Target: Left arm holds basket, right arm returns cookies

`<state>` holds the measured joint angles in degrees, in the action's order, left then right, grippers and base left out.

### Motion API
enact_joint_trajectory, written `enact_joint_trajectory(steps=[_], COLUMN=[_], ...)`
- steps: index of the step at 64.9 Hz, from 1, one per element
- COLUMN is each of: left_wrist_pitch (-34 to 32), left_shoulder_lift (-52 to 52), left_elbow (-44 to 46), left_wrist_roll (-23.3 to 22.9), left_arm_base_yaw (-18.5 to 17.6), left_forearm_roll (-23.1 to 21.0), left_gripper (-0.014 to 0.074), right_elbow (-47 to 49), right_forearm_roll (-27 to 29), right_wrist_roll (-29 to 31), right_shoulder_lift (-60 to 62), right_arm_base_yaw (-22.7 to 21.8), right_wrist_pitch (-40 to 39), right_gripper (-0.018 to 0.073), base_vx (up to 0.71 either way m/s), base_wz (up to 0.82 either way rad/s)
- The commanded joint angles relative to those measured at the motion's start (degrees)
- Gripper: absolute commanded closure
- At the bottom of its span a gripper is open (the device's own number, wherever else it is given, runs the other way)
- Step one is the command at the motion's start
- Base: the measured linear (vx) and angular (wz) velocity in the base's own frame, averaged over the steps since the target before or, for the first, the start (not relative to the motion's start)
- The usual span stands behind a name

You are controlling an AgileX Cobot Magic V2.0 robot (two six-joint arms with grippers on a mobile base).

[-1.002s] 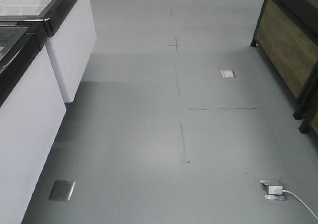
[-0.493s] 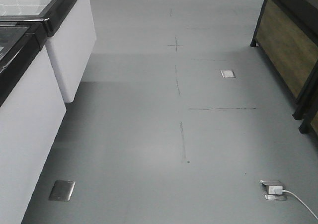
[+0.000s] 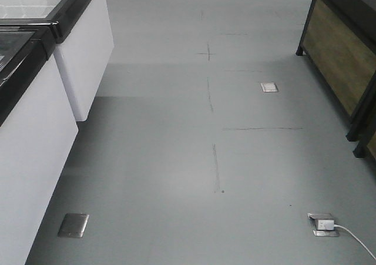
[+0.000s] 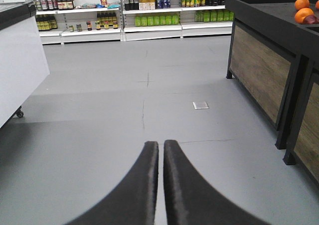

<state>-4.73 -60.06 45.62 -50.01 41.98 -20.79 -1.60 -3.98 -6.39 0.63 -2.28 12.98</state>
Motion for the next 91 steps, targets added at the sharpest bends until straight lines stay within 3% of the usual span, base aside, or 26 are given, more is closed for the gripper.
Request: enact_joint_trajectory(steps=[1,19,41,64,75,91], left_wrist_pitch=[-6.54,-9.83,-15.3,-21.07,-22.42,-25.42], left_shoulder_lift=[-0.56,-3.92,-8.29,-11.6,-12.42,-14.06], left_elbow=[1.36,1.36,1.41,1.41,1.41,1.41], left_wrist_roll=[-2.06,-4.01,-12.7,-12.85,-14.12,-21.34], left_arm_base_yaw=[-1.51,-2.02,-2.02,-5.02,-5.86,-5.99], left_forearm_roll=[-0.22,-0.22,0.41,0.48,2.19,8.27], left_gripper=[0.0136,0.0136,0.0136,0.0136,0.0136,0.0136], right_elbow=[-1.03,-1.03,-1.03,-1.03,-1.03,-1.03], right_forearm_roll=[-0.6,-0.6,-0.6,-0.6,-0.6,-0.6], right_wrist_roll=[0.17,0.17,0.17,0.17,0.17,0.17], right_shoulder_lift=[0.75,0.75,0.75,0.75,0.75,0.75], right_arm_base_yaw=[-0.44,-0.44,-0.44,-0.44,-0.44,-0.44], right_wrist_pitch=[-4.06,-4.06,-4.06,-4.06,-4.06,-4.06], right_gripper=[0.0566,0.0566,0.0566,0.0566,0.0566,0.0566], base_vx=[0.0,0.0,0.0,0.0,0.0,0.0], base_wz=[0.0,0.0,0.0,0.0,0.0,0.0])
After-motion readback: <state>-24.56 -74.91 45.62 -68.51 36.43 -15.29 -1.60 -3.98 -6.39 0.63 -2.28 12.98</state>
